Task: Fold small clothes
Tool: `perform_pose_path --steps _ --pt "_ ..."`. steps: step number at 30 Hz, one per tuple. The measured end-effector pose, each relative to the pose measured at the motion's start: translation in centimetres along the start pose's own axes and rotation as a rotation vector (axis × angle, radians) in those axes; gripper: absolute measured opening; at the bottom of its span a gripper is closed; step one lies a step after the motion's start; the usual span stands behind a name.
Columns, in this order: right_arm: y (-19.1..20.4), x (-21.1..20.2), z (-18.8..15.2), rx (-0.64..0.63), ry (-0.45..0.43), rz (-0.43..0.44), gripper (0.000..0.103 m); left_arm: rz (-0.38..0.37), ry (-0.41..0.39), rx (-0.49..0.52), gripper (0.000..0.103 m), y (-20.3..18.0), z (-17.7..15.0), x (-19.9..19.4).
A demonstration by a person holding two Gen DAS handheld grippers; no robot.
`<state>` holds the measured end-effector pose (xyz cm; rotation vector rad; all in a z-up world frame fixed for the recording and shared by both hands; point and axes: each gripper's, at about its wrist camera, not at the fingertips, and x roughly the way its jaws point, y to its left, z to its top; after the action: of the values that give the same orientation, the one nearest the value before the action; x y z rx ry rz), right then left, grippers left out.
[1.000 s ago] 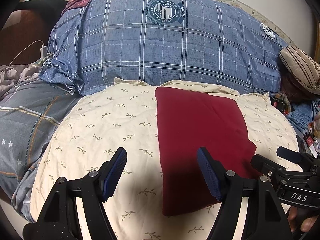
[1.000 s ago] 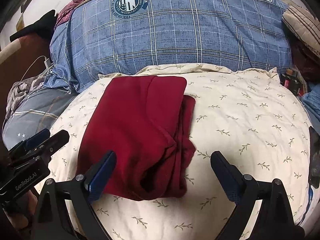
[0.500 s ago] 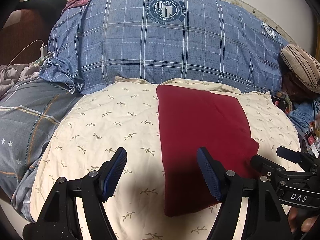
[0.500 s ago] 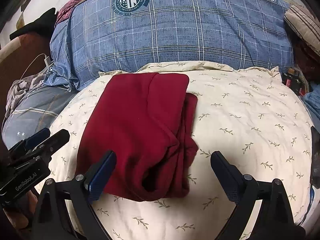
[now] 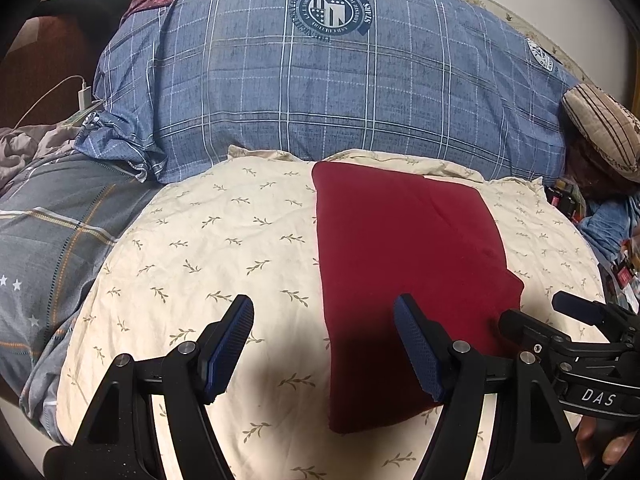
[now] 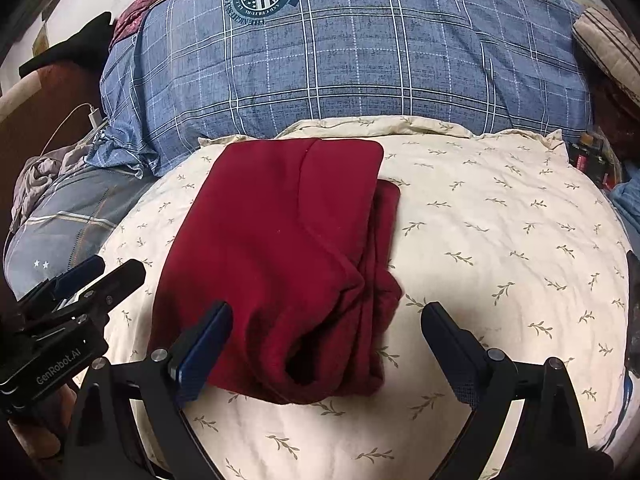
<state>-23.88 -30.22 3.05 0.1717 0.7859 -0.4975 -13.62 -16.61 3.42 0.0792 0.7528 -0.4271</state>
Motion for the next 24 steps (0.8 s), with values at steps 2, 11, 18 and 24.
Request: perform_pose_path --steps 2,11,18,24 --pt "-0.01 0.13 0.00 0.000 0.003 0.000 0.096 0.001 0.004 0.000 0.072 -0.04 -0.01 0.12" --pt "0.02 0.53 -0.05 -0.004 0.010 0.002 0.096 0.002 0.010 -0.002 0.072 -0.09 -0.03 0.42" --pt "0.06 0.77 -0.18 -0.008 0.020 0.005 0.096 0.000 0.019 -0.003 0.072 -0.28 -0.12 0.83" --pt "0.04 0.92 -0.19 -0.009 0.026 0.005 0.096 -0.003 0.019 -0.010 0.072 -0.17 -0.19 0.94"
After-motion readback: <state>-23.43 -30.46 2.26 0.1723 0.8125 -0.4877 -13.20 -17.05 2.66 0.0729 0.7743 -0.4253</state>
